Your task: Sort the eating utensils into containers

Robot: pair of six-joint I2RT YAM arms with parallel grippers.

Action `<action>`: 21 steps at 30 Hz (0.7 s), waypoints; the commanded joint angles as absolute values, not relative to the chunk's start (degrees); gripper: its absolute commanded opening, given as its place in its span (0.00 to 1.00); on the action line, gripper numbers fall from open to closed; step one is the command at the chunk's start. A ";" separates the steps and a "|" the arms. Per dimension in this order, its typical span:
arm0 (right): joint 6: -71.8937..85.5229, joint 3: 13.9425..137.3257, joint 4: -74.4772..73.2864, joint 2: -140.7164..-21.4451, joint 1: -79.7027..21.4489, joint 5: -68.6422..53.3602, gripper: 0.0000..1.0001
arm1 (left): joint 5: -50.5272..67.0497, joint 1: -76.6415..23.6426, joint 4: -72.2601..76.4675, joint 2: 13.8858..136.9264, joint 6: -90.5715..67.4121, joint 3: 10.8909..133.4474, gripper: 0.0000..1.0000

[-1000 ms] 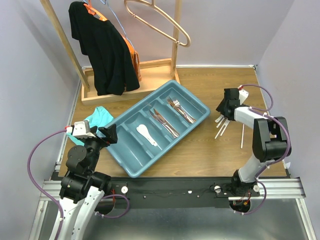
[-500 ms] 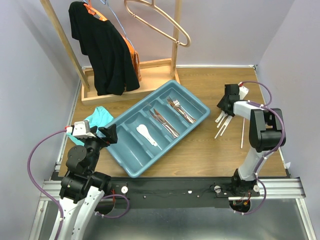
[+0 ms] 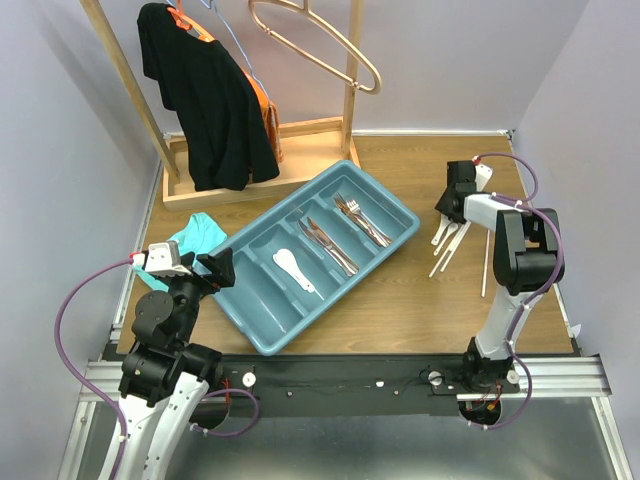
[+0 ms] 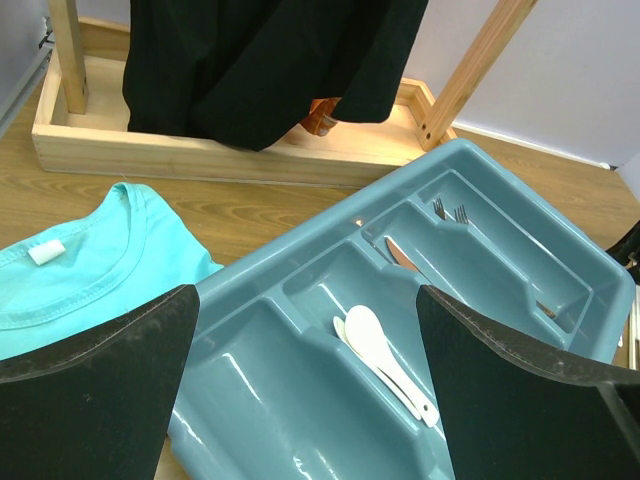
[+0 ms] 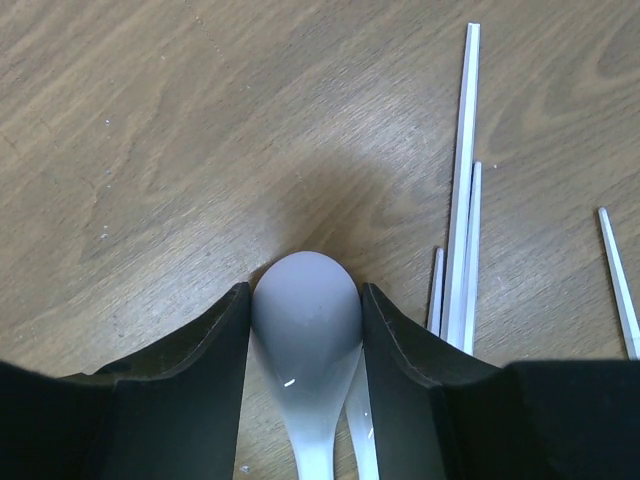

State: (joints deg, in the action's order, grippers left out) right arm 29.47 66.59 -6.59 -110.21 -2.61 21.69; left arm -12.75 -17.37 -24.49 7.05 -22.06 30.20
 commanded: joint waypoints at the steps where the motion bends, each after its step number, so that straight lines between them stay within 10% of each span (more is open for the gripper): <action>1: 27.60 66.97 -9.84 -110.57 -2.29 20.05 0.50 | -11.43 -17.14 -23.64 7.12 -21.09 30.41 0.99; 8: 25.05 67.59 -12.92 -110.13 -2.37 15.30 0.63 | -11.42 -17.14 -23.64 6.86 -21.09 30.41 0.99; 21: 20.57 66.80 -15.64 -110.22 -2.46 12.48 0.55 | -11.34 -17.14 -23.64 6.50 -21.27 30.41 0.99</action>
